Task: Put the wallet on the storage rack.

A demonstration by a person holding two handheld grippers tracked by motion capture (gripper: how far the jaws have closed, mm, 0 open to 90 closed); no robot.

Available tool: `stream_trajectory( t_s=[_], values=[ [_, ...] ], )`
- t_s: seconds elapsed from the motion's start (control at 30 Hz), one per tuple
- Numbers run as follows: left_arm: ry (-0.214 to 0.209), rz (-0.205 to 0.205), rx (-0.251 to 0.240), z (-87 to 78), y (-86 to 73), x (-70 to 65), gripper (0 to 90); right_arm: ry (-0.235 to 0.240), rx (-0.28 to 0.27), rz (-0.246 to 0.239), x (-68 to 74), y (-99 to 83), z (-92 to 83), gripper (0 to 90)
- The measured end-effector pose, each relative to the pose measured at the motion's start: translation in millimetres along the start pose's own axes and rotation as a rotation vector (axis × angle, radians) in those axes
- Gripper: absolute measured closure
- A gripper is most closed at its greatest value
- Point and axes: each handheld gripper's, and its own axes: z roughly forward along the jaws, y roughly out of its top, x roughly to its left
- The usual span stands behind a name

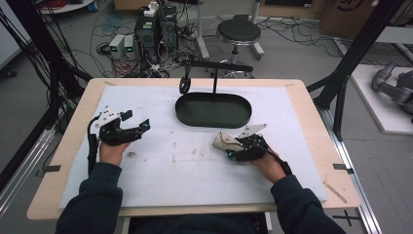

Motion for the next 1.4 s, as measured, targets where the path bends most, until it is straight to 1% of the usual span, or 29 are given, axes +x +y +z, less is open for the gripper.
stream_trajectory(
  t_s=[0.1,0.3,0.33,0.4,0.43,0.47,0.5,0.53,0.57,0.63,0.7,0.73,0.8,0.87,0.97,1.0,1.03,1.07,1.13,1.23,1.4],
  values=[
    [0.002,0.000,0.004,0.2,-0.2,0.0,18.9,-0.014,-0.045,0.010,-4.7,5.6,-5.0,41.3],
    [0.002,-0.004,0.003,0.7,-0.5,0.4,19.0,-0.062,-0.117,0.029,-17.1,28.8,-10.9,41.3],
    [0.002,-0.005,0.004,0.8,-0.5,0.5,19.0,-0.063,-0.127,0.039,-20.0,34.4,-11.4,41.3],
    [0.000,-0.006,0.005,1.0,-0.6,0.6,19.0,-0.075,-0.137,0.036,-25.4,43.8,-10.9,41.3],
    [0.000,-0.006,0.005,1.0,-0.6,0.4,19.0,-0.075,-0.141,0.047,-28.1,48.1,-10.1,41.3],
    [0.001,-0.006,0.005,1.2,-0.7,0.2,19.0,-0.078,-0.142,0.046,-30.3,51.5,-9.0,41.3],
    [0.000,-0.006,0.005,1.3,-0.7,0.1,19.0,-0.093,-0.140,0.048,-33.7,57.1,-6.6,41.3],
    [-0.001,-0.003,0.006,1.2,-0.6,0.1,19.0,-0.097,-0.147,0.057,-36.5,60.5,-3.9,41.3],
    [-0.003,-0.006,0.004,1.3,-0.6,-0.1,19.0,-0.101,-0.143,0.062,-39.1,63.1,-1.6,41.3],
    [-0.001,-0.005,0.004,1.2,-0.6,0.0,19.0,-0.127,-0.134,0.065,-45.4,69.4,6.4,41.2],
    [-0.001,-0.007,0.005,1.1,-0.7,0.2,19.0,-0.147,-0.125,0.083,-53.1,73.1,16.6,41.2],
    [-0.001,-0.007,0.005,1.0,-0.6,0.2,19.0,-0.156,-0.112,0.098,-55.8,74.3,21.5,41.2],
    [-0.003,-0.005,0.005,0.9,-0.6,0.9,19.0,-0.181,-0.084,0.106,-61.8,75.7,31.3,41.2],
    [-0.002,-0.008,0.005,0.7,-0.6,1.0,19.0,-0.200,-0.063,0.124,-67.6,76.6,40.2,41.2],
    [-0.002,-0.010,0.004,0.7,-0.7,1.3,19.0,-0.213,-0.044,0.145,-74.7,78.8,50.6,41.1],
    [-0.002,-0.010,0.005,0.8,-0.8,1.4,19.0,-0.220,-0.040,0.139,-75.9,79.5,53.0,41.0],
    [-0.004,-0.010,0.004,0.9,-0.8,1.5,19.0,-0.219,-0.038,0.144,-77.1,80.2,56.2,40.9],
    [-0.005,-0.011,0.004,1.0,-0.9,1.6,19.0,-0.219,-0.025,0.146,-78.2,80.8,59.1,40.7],
    [-0.005,-0.010,0.004,0.8,-0.8,1.7,19.0,-0.239,-0.007,0.139,-78.6,80.2,66.2,40.3],
    [-0.004,-0.011,0.004,0.2,-1.1,1.9,19.1,-0.243,0.015,0.144,-79.1,77.7,72.0,39.3],
    [-0.002,-0.012,0.002,-0.2,-1.8,1.8,19.1,-0.252,0.000,0.148,-80.0,76.9,72.3,35.3]
  ],
)
